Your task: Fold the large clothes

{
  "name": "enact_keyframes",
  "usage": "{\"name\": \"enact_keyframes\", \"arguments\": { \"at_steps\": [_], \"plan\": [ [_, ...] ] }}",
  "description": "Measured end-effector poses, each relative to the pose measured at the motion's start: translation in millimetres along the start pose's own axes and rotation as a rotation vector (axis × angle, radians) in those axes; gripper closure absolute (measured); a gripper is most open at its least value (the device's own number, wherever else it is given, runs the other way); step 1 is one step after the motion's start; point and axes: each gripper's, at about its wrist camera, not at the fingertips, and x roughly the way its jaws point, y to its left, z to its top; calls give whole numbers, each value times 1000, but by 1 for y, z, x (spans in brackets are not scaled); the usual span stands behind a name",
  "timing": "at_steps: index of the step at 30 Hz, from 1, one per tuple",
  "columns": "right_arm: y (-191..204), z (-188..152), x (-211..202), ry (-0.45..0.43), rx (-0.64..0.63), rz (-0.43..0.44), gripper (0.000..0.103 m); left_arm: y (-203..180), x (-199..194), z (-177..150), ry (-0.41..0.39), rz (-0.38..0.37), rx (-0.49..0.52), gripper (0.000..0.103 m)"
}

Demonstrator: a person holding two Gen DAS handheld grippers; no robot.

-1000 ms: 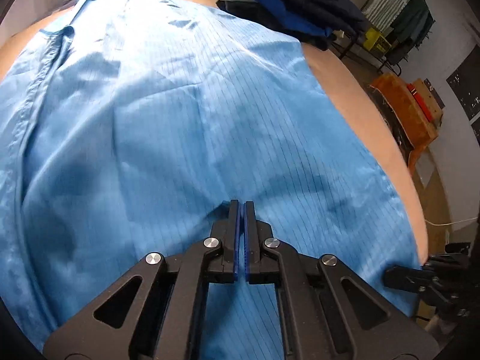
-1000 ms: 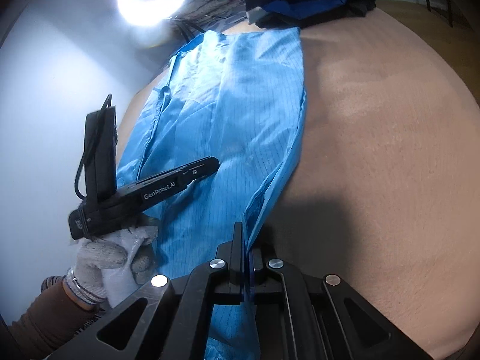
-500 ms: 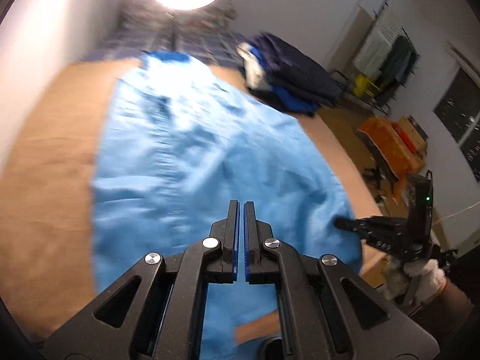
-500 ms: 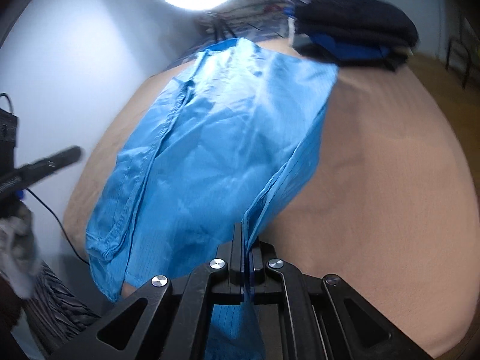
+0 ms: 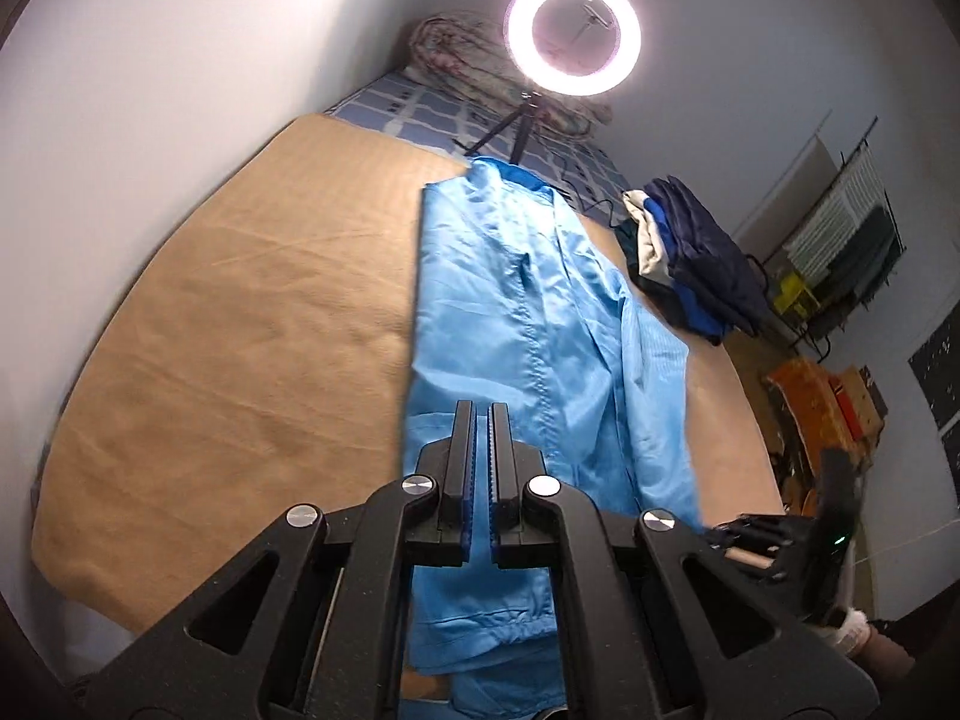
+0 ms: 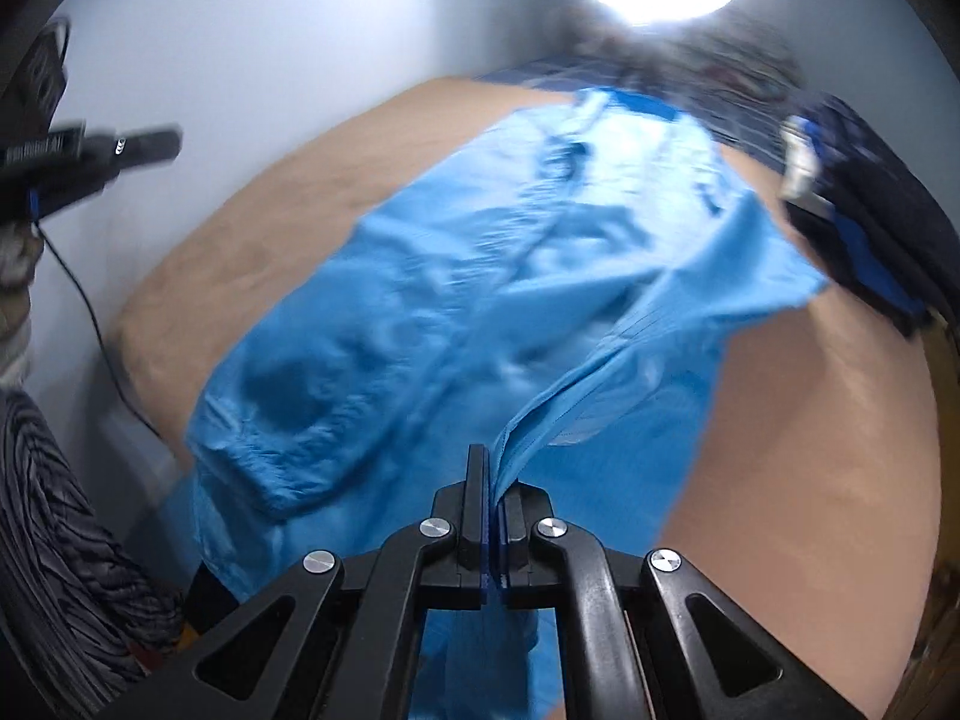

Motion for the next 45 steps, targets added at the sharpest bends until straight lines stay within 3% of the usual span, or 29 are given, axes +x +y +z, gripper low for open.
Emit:
{"name": "enact_keyframes", "arguments": {
  "at_steps": [6, 11, 14, 16, 17, 23, 27, 35, 45],
  "plan": [
    [40, 8, 42, 79, -92, 19, 103, 26, -2, -2, -2, 31, -27, 103],
    [46, 0, 72, 144, -109, 23, 103, 34, 0, -3, -2, 90, -15, 103],
    [36, -3, 71, 142, -65, 84, 95, 32, 4, -4, 18, 132, 16, 103],
    [26, -4, 62, 140, -35, 157, 74, 28, 8, -3, 36, 142, 35, 103],
    [21, -4, 54, 130, -21, 182, 72, 26, 10, -1, 43, 144, 45, 103],
    [-36, 0, 2, 29, 135, 292, 61, 2, 31, 16, 56, 109, 77, 103],
    [-102, 10, -14, -48, 286, 240, 56, -17, 48, 24, 59, 76, 104, 103],
    [-211, 25, 8, -118, 514, 156, 49, -21, 81, 31, 105, 92, 98, 103],
    [-306, 28, 68, -187, 801, 244, 45, -28, 110, 32, 155, 86, 97, 103]
  ]
}}
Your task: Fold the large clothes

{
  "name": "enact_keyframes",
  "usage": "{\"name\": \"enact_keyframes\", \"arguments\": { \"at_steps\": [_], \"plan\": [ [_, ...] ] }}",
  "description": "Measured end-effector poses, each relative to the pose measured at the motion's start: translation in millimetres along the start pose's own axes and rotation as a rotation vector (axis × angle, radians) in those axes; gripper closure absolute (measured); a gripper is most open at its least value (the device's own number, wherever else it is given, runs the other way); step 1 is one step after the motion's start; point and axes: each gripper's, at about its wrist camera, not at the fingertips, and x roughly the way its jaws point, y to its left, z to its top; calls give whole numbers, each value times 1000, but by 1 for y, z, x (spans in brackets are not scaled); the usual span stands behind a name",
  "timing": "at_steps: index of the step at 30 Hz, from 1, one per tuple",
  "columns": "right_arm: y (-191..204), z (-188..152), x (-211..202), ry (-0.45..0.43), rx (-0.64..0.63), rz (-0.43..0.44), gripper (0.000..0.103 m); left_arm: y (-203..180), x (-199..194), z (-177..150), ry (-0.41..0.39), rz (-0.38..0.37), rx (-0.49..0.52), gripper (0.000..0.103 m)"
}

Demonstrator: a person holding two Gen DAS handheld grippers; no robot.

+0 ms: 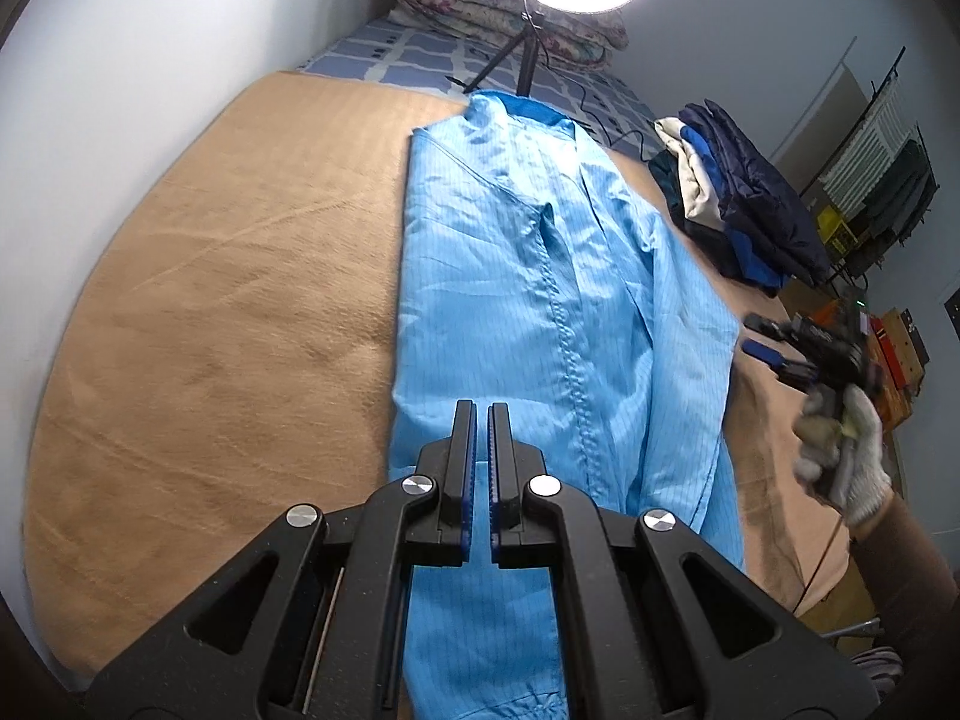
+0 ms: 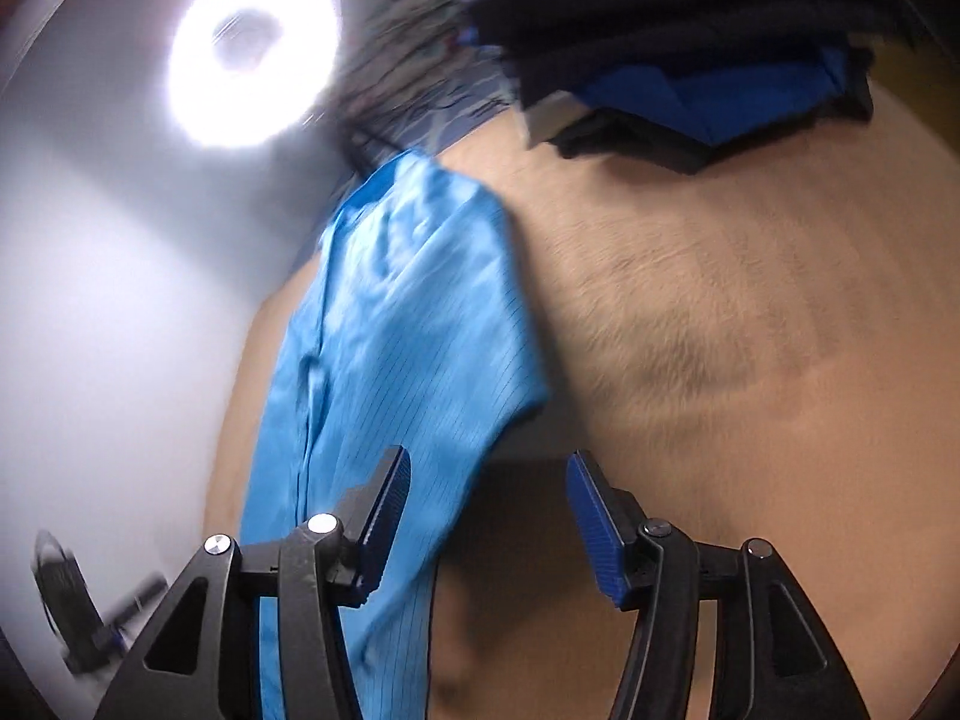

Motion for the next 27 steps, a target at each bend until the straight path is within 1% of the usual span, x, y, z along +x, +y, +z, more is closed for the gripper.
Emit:
{"name": "enact_keyframes", "arguments": {
  "at_steps": [3, 5, 6, 7, 8, 9, 10, 12, 14, 17, 18, 20, 21, 22, 24, 27],
  "plan": [
    [-16, 12, 18, -12, 69, 33, 45, -7, 0, 1, 3, -17, 11, 103],
    [-23, 17, 33, -14, 117, 71, 51, -9, 0, 1, 0, -17, 22, 103],
    [-26, 20, 39, -9, 135, 95, 60, -10, 0, 2, -1, -20, 25, 103],
    [-25, 22, 45, -2, 146, 118, 78, -9, 0, 2, 0, -21, 25, 103],
    [-25, 25, 49, 6, 151, 136, 83, -8, 0, 2, 2, -24, 20, 103],
    [-21, 28, 51, 9, 148, 151, 92, -7, 0, 2, 2, -26, 16, 103],
    [-16, 30, 49, 0, 131, 146, 98, -6, -1, 3, 1, -28, 11, 103],
    [1, 35, 42, -19, 79, 127, 101, -3, -3, 3, -3, -37, 3, 103],
    [17, 39, 36, -33, 38, 113, 102, -2, -6, 4, -9, -46, 2, 103],
    [51, 46, 29, -49, -49, 80, 102, -2, -10, 3, -14, -56, 5, 103],
    [68, 50, 29, -50, -88, 67, 103, -1, -12, 3, -15, -61, 4, 103],
    [90, 52, 31, -46, -135, 58, 103, -1, -15, 3, -21, -67, 2, 103],
    [108, 54, 35, -41, -170, 53, 103, 0, -17, 3, -27, -70, 0, 103],
    [117, 54, 40, -35, -190, 47, 103, 1, -19, 3, -31, -73, -2, 103],
    [146, 55, 56, -12, -256, 16, 103, 1, -21, 5, -39, -74, -5, 103],
    [179, 51, 83, 23, -338, -39, 103, 3, -25, 6, -45, -77, -11, 103]
  ]
}}
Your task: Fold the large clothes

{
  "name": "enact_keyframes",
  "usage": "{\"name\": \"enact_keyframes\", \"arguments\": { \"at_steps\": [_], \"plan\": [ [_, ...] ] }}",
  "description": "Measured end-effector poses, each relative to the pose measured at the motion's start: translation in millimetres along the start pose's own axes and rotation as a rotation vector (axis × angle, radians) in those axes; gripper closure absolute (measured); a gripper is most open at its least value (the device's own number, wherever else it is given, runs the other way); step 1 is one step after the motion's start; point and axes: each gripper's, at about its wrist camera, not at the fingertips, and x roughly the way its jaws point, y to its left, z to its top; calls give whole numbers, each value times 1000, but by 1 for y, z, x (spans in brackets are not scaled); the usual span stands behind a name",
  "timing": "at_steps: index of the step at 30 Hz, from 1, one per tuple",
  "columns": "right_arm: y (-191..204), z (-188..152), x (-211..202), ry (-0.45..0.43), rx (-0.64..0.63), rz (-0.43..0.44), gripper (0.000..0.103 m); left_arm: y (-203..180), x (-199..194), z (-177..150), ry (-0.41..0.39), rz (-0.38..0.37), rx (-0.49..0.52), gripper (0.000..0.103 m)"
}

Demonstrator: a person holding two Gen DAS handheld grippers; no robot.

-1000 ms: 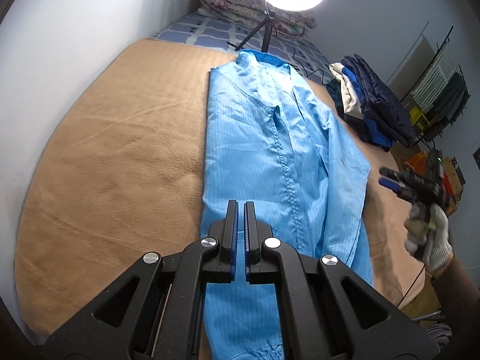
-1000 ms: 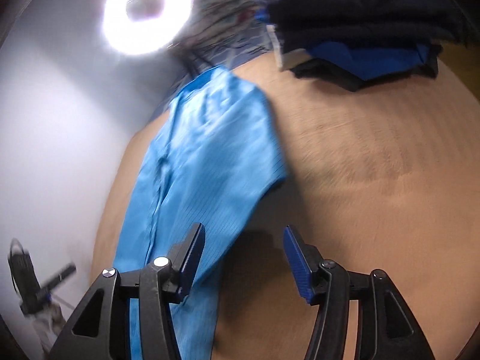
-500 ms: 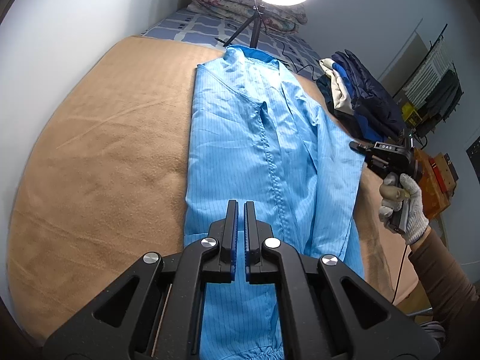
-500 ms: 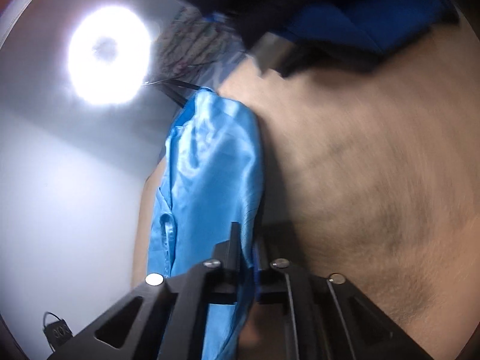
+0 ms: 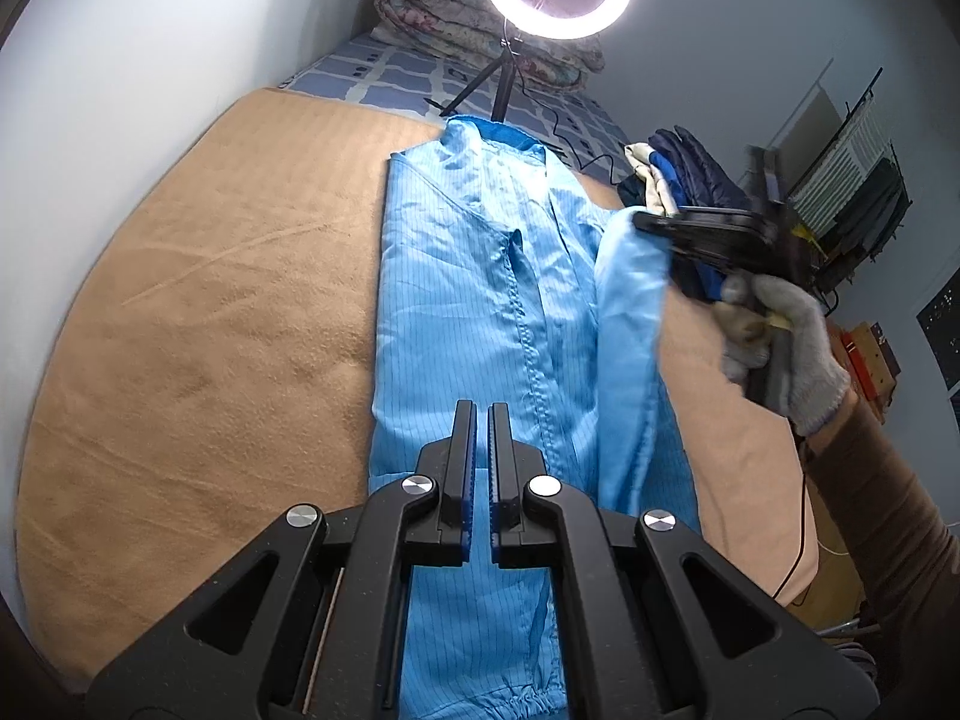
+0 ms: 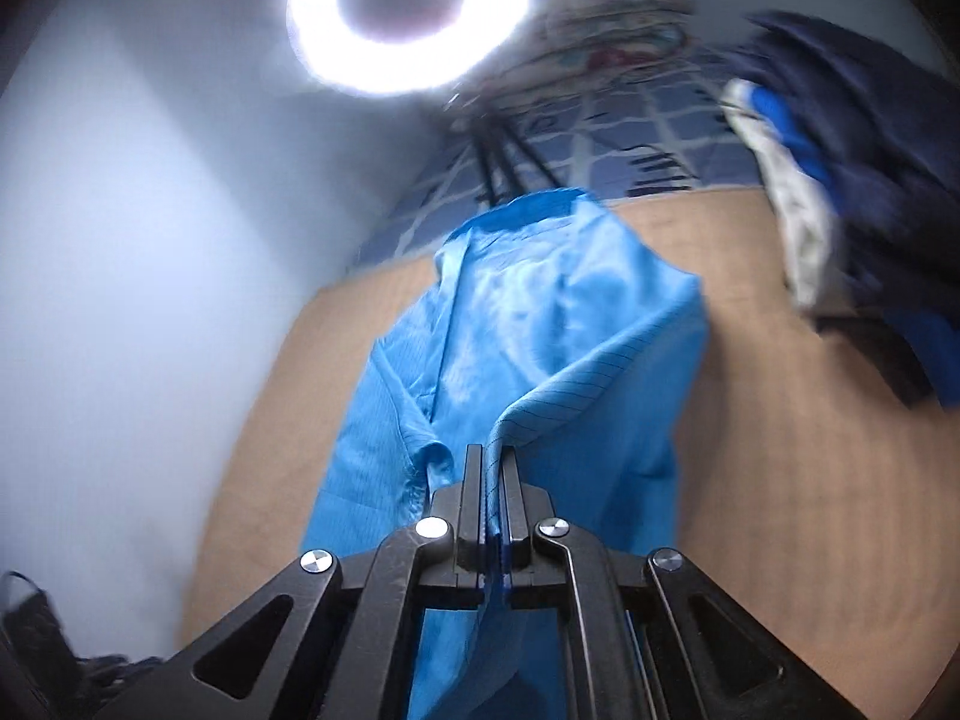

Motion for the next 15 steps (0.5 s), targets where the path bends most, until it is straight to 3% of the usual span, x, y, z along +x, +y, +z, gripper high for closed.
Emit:
{"name": "enact_keyframes", "arguments": {
  "at_steps": [6, 8, 10, 13, 15],
  "plan": [
    [32, -5, 52, 92, -89, -88, 103, 2, -3, 0, 1, -1, -2, 103],
    [39, -8, 67, 111, -108, -94, 95, 1, -4, 0, 1, 0, 5, 103],
    [38, -7, 79, 151, -72, -21, 61, 1, -5, 1, -3, 6, 11, 103],
    [32, -8, 69, 104, 24, 108, 61, 2, -10, 0, -12, 11, 15, 103],
    [22, -11, 45, 49, 47, 104, 61, 4, -11, -1, -13, 16, 15, 103]
  ]
}}
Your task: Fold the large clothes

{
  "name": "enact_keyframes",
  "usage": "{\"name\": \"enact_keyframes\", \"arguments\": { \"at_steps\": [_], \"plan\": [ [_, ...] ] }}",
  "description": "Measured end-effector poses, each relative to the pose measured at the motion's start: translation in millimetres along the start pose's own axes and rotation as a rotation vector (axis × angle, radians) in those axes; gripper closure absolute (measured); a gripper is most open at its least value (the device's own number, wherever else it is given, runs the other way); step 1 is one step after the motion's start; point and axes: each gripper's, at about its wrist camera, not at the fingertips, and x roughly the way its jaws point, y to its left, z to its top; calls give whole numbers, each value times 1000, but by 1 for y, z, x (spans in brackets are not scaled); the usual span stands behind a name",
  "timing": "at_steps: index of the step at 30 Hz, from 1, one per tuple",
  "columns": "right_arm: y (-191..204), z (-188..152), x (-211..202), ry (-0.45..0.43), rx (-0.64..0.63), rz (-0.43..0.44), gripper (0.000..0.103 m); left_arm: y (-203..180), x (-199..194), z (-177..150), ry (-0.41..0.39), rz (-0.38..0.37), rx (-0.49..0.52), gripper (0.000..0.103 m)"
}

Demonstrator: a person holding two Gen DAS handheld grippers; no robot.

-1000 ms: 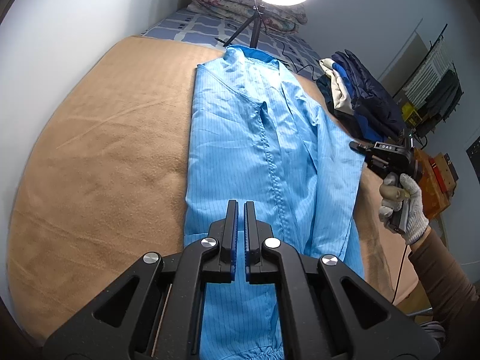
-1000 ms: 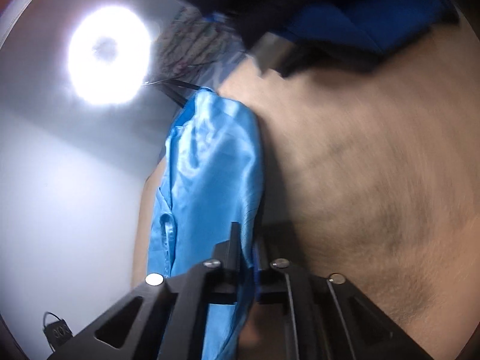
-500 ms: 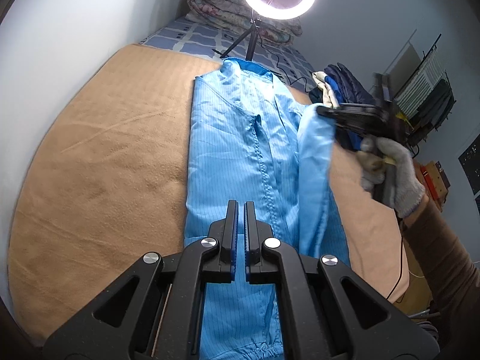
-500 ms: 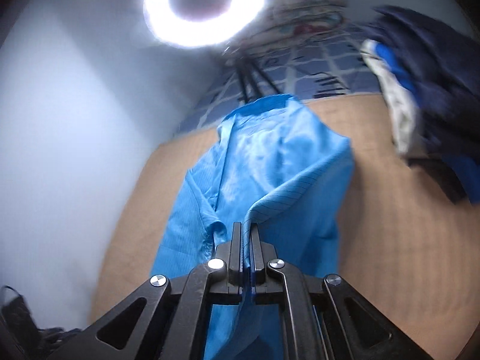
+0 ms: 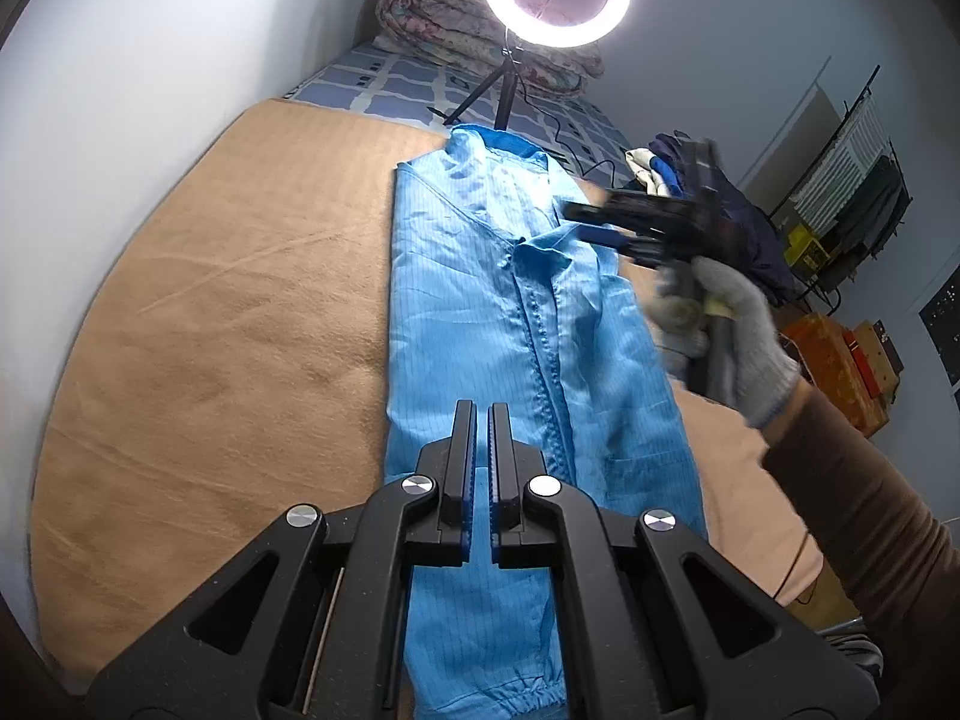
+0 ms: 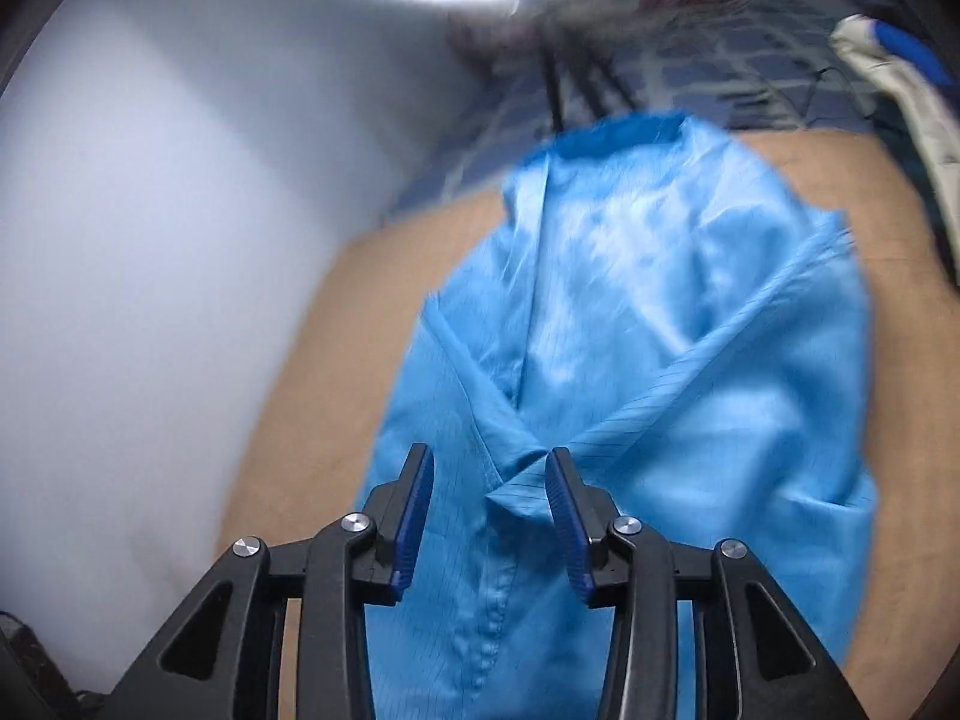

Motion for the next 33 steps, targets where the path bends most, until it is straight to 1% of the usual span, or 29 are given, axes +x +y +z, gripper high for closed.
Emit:
{"name": "enact_keyframes", "arguments": {
  "at_steps": [2, 4, 5, 7, 8, 9, 11, 12, 13, 14, 16, 17, 18, 19, 20, 21, 22, 23, 25, 27, 29, 31, 33],
  "plan": [
    [-9, -7, -22, -27, 5, -43, 61, 4, 0, -2, 10, -3, -13, 103],
    [-26, -21, -50, -46, 10, -135, 61, 7, 2, -4, 25, -11, -27, 103],
    [-36, -28, -61, -42, 25, -161, 61, 7, 3, -5, 33, -16, -32, 103],
    [-61, -46, -75, -15, 81, -165, 61, 6, 8, -9, 57, -25, -28, 103],
    [-69, -50, -76, 1, 104, -157, 61, 4, 10, -11, 67, -27, -24, 103],
    [-82, -63, -77, 27, 135, -147, 61, 1, 11, -12, 72, -28, -19, 103],
    [-98, -82, -76, 47, 174, -144, 61, -7, 15, -16, 85, -32, 2, 103],
    [-105, -89, -73, 62, 199, -116, 69, -11, 16, -16, 88, -32, 14, 103],
    [-109, -96, -71, 70, 214, -81, 96, -16, 17, -18, 91, -32, 28, 103],
    [-111, -104, -69, 84, 225, -36, 103, -19, 18, -19, 93, -31, 37, 103],
    [-104, -115, -74, 78, 162, -53, 103, -24, 20, -21, 96, -24, 50, 103],
    [-100, -120, -76, 87, 126, -64, 103, -25, 22, -22, 99, -25, 52, 103],
    [-97, -127, -77, 120, 88, -97, 103, -26, 23, -22, 101, -27, 52, 103],
    [-97, -130, -77, 130, 71, -114, 100, -28, 26, -24, 106, -30, 48, 103],
    [-99, -131, -84, 118, 58, -114, 97, -31, 28, -26, 109, -33, 45, 103],
    [-103, -128, -91, 107, 69, -93, 87, -32, 30, -27, 114, -36, 46, 103],
    [-105, -125, -95, 91, 80, -75, 71, -38, 34, -31, 122, -42, 56, 103],
    [-109, -119, -104, 47, 88, -59, 68, -45, 38, -36, 131, -48, 74, 103],
    [-113, -106, -112, 3, 83, -52, 68, -57, 45, -45, 157, -63, 106, 103],
    [-117, -91, -111, -17, 90, -50, 68, -70, 55, -57, 193, -103, 131, 103],
    [-121, -68, -105, -44, 96, -64, 67, -81, 64, -67, 220, -125, 155, 103],
    [-126, -52, -101, -64, 106, -57, 65, -91, 72, -77, 251, -150, 179, 103],
    [-132, -28, -86, -81, 124, -50, 65, -101, 80, -86, 275, -167, 206, 103]
  ]
}}
